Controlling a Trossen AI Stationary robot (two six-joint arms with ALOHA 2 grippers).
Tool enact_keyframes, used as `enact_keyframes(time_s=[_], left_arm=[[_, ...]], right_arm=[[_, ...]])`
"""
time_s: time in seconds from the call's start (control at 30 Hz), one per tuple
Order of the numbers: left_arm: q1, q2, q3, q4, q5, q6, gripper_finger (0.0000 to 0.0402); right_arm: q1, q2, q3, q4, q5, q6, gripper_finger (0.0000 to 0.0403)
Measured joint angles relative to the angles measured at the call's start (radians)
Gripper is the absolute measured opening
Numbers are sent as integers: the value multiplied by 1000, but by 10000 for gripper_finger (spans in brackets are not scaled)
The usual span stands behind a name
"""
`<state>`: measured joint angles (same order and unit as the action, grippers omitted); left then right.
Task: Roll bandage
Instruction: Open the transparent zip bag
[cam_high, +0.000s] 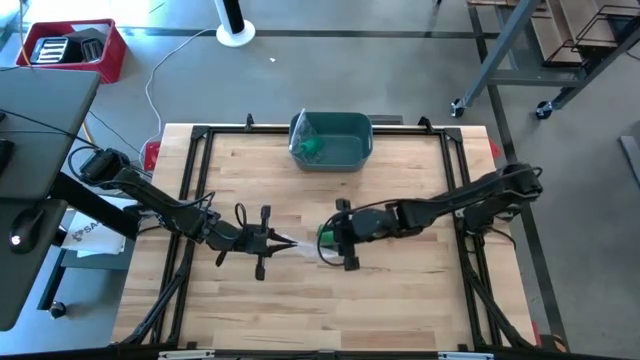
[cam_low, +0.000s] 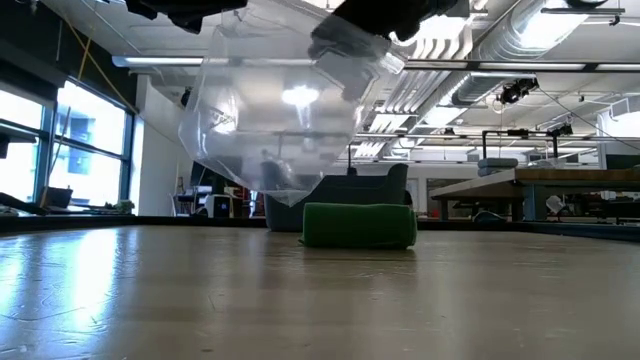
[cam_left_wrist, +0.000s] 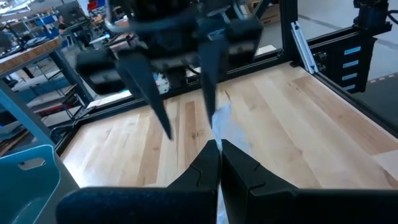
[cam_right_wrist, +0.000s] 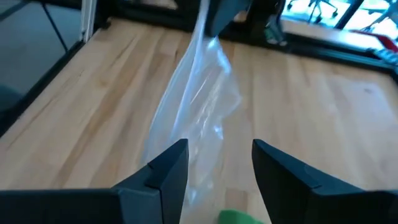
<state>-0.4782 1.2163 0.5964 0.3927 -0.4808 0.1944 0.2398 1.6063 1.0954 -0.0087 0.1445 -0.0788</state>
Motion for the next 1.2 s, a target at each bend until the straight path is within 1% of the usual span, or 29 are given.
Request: enact_keyframes(time_s=[0.1,0.17,0.23,0.3,0.47,0.53,0.7,0.83,0.97,1.03,1.1,1.2], left_arm=[[0,0,0,0,0,3,0],[0,0,0,0,0,14,0],[0,0,0,0,0,19,0],[0,0,0,0,0,19,0],[0,0,0,-7,0,18,0],[0,0,0,-7,0,18,0],[0,0,0,-7,0,18,0],[0,0,0,-7,-1,18,0],[0,1,0,-6,-1,18,0],[1,1,0,-7,-2,18,0],[6,1,0,-6,-1,18,0],[8,1,0,-7,-2,18,0]], right_arm=[[1,30,0,-3,-4,3,163],[0,41,0,-3,-17,3,150],[0,43,0,-3,-57,-8,136],[0,37,0,-10,-59,-12,125],[0,-28,-1,-36,74,24,120],[-1,-49,-1,-39,87,40,123],[1,-69,0,-27,23,82,143],[0,-34,0,-23,0,92,159],[0,2,0,-9,-5,106,160],[0,16,0,-7,-36,105,157],[0,19,-1,-7,-64,101,153],[0,8,-1,-3,-68,100,150]])
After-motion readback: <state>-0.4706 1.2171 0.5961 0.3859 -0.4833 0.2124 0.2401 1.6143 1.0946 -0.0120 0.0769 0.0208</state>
